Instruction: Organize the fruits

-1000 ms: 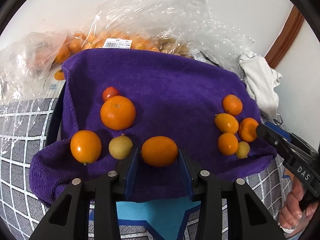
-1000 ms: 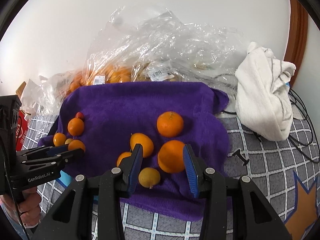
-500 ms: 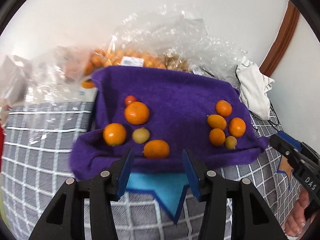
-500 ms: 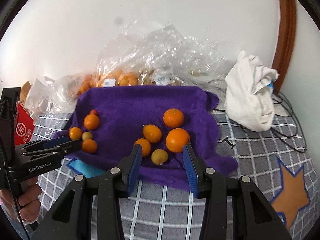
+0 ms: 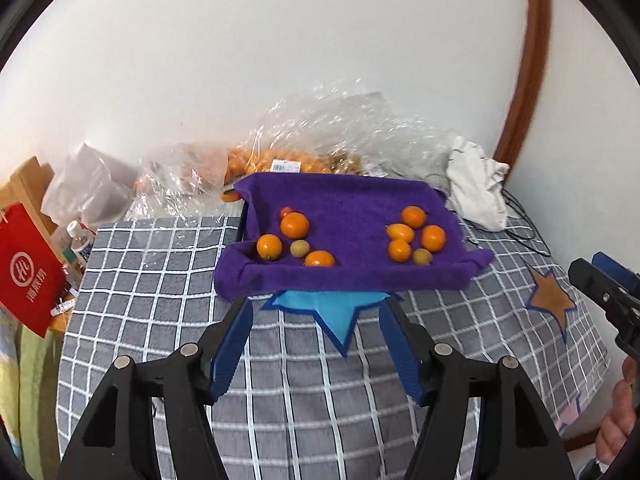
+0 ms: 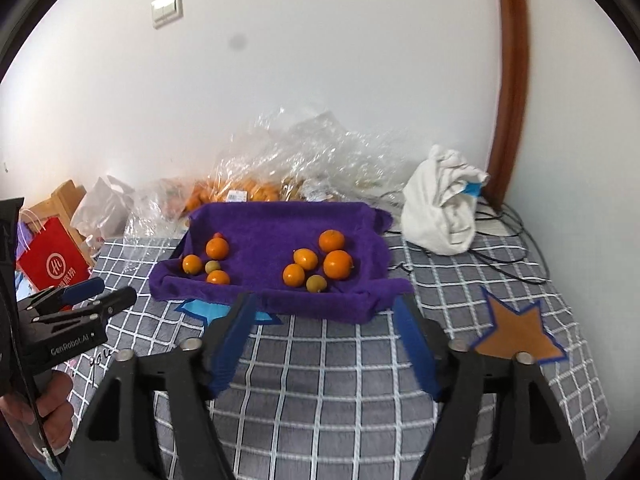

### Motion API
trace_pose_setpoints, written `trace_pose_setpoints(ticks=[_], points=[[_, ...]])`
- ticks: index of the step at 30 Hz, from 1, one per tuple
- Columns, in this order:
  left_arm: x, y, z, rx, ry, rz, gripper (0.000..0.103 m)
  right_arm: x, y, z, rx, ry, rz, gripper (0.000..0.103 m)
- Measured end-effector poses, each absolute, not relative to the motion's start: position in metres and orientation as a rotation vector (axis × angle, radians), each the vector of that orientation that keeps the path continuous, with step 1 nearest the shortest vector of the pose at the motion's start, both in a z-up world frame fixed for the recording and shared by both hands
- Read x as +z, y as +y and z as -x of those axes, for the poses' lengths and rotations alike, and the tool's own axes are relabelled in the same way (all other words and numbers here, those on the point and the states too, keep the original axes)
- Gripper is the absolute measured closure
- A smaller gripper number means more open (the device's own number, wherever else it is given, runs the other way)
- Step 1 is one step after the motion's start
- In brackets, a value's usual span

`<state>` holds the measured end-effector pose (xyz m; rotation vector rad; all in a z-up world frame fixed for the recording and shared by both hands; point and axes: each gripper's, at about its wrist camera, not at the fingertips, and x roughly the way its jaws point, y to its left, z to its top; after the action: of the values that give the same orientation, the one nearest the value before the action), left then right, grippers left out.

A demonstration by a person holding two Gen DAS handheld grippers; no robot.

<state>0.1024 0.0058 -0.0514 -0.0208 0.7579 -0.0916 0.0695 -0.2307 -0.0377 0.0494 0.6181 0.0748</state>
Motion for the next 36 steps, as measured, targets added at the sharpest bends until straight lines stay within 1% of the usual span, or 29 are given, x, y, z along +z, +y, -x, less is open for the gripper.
trace_pose_setpoints(ticks=[3, 8, 17, 36], points=[[-0.041, 0.002, -0.078, -0.083, 0.717, 0.015, 0.031, -0.032, -0.233, -0.045, 0.056, 0.591, -0.034, 0.009], [-0.030, 0.000, -0.049, -0.078, 0.692, 0.035, 0.025, -0.025, -0.238, -0.010, 0.027, 0.551, -0.040, 0.001], [-0.020, -0.002, -0.016, -0.042, 0.632, 0.020, 0.023, -0.024, -0.242, 0.020, 0.030, 0.544, -0.069, 0.001], [-0.021, -0.003, -0.011, -0.035, 0.635, 0.010, 0.023, -0.025, -0.244, 0.029, -0.001, 0.544, -0.059, 0.001]])
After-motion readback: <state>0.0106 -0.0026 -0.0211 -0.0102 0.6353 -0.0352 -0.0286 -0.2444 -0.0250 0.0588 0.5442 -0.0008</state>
